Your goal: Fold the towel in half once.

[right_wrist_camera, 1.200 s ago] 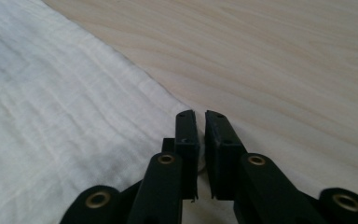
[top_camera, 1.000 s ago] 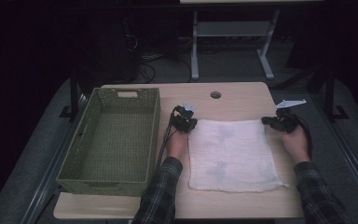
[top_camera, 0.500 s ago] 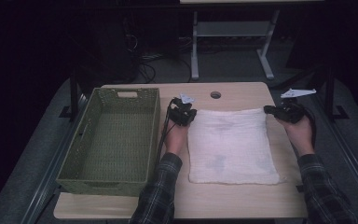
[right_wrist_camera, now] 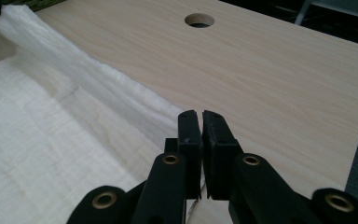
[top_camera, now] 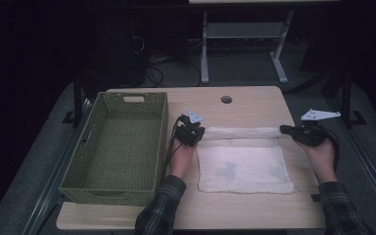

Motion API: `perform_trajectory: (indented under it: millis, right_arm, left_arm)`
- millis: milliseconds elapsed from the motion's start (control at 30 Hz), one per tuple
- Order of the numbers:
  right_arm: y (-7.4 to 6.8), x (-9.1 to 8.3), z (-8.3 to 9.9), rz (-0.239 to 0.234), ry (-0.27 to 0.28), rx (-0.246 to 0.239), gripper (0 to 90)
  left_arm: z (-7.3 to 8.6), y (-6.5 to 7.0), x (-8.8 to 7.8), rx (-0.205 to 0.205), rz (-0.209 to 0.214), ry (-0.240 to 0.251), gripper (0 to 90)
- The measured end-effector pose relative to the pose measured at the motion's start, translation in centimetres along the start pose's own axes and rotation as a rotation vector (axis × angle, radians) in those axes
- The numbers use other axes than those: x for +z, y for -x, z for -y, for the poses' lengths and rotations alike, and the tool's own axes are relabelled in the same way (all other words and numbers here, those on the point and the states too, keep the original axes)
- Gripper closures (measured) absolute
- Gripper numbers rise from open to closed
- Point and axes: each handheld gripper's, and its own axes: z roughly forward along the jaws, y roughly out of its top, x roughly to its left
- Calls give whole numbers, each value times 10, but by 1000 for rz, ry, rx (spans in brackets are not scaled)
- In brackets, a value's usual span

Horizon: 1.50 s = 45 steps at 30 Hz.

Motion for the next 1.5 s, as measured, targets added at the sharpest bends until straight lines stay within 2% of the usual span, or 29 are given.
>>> perform_trajectory:
  millis: [200, 333, 600, 933, 1167, 1267, 1500]
  right_arm:
    - [-11, -9, 9, -22, -7, -9, 864]
    - [-16, -12, 14, -26, -19, -16, 864]
    - [-28, -26, 29, -24, -28, -16, 864]
    - [-38, -39, 41, -25, -25, -14, 864]
    - [-43, -46, 48, -36, -22, -7, 864]
    - [-47, -51, 51, -39, -16, -6, 864]
    - [-54, -62, 61, -59, -2, 4, 864]
  left_arm:
    - [15, 12, -16, 24, -21, 17, 894]
    - [21, 17, -20, 33, -22, 17, 894]
    - [31, 28, -32, 60, 9, 25, 894]
    - [44, 38, -35, 62, 28, 22, 894]
    - [50, 43, -46, 78, 49, 46, 894]
    - [53, 45, -51, 71, 69, 59, 894]
    - [62, 55, -59, 89, 84, 49, 894]
